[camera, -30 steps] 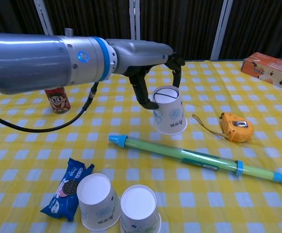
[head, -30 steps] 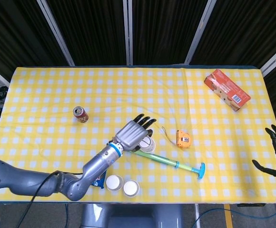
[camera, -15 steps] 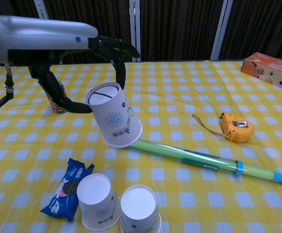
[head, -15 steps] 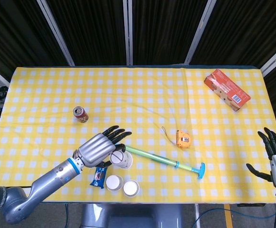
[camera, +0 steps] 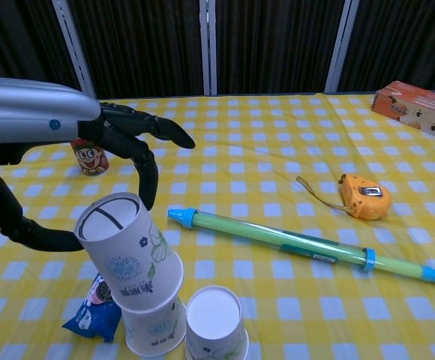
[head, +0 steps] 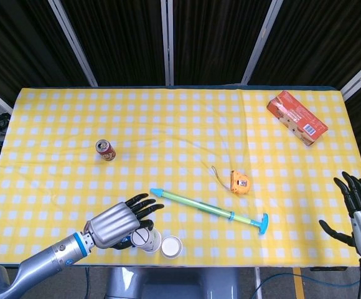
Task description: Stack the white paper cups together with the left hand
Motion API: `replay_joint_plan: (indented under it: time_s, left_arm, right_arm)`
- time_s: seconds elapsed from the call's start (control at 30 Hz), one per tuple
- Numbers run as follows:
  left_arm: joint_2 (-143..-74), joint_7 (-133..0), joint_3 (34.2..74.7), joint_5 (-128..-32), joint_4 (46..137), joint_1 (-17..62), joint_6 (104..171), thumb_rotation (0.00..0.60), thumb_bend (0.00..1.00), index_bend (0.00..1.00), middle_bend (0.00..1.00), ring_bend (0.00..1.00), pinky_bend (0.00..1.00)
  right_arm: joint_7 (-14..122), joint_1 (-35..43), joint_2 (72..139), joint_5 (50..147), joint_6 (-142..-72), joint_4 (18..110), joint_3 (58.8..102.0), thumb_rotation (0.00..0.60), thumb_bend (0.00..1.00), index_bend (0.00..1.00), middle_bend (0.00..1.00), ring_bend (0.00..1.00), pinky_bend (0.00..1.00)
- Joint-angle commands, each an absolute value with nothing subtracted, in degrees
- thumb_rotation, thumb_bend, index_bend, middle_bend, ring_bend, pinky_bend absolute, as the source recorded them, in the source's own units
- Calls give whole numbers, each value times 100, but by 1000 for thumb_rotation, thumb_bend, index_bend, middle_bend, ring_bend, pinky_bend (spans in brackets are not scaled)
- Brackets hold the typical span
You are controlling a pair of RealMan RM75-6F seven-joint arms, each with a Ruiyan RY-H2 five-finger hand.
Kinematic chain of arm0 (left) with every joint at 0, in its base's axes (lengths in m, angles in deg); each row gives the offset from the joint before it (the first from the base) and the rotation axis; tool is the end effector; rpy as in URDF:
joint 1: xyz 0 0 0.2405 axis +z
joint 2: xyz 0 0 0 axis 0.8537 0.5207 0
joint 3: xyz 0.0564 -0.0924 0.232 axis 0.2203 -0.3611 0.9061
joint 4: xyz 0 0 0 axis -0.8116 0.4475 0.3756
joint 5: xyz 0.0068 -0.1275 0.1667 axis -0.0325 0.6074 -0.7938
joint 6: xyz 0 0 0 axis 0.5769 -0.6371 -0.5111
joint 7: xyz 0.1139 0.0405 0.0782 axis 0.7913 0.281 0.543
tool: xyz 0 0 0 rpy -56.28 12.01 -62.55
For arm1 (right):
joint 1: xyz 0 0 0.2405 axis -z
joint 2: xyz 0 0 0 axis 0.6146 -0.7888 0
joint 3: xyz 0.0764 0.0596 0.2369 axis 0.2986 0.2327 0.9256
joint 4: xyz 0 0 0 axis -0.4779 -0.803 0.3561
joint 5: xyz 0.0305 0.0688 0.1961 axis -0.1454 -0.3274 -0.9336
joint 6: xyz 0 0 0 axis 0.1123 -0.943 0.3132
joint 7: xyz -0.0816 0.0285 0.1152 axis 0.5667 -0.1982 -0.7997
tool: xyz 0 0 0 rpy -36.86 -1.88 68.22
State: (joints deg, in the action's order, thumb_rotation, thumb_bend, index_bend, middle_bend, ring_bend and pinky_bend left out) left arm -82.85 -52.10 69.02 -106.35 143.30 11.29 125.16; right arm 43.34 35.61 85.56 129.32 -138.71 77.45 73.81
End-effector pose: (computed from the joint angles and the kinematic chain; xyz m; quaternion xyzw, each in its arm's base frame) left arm -0.0848 0.2165 0.0684 -0.8770 -0.2761 -0.3412 0.1956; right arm -0.3040 -0.1676 0.1875 0.5702 -0.3476 0.4927 0.5579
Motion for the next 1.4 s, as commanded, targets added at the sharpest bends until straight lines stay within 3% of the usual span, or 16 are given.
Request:
replay_joint_plan:
  time_s: [0.03,0.63,1.07,1.4]
  left_arm:
    - [-8383,-5038,6889,-10637,14385,1156,12444,600,402,440,0,0,0]
    - [-8955,-3567,6560,-9452,14483,1134,12318,600,400,429,0,0,0]
    - [-9387,-3178,6448,-9208,14488,1133,12497,600,402,413,0,0,0]
    - [-9342,-2875,6517,-8870,14613,1041,12429,600,336,184,0,0,0]
  right_arm:
    - [4298,3591,8527,12960,-13949,7775,7392,600,65,109,0,0,0]
    - [4133,3685,8417,13153,-14209,7856,7365,600,65,108,0,0,0]
    - [4105,3706,8412,13231,-14271,7838,7344,600,65,108,0,0,0]
    - [4042,3740,8396,13233,-14336,7823,7346,600,65,108,0,0,0]
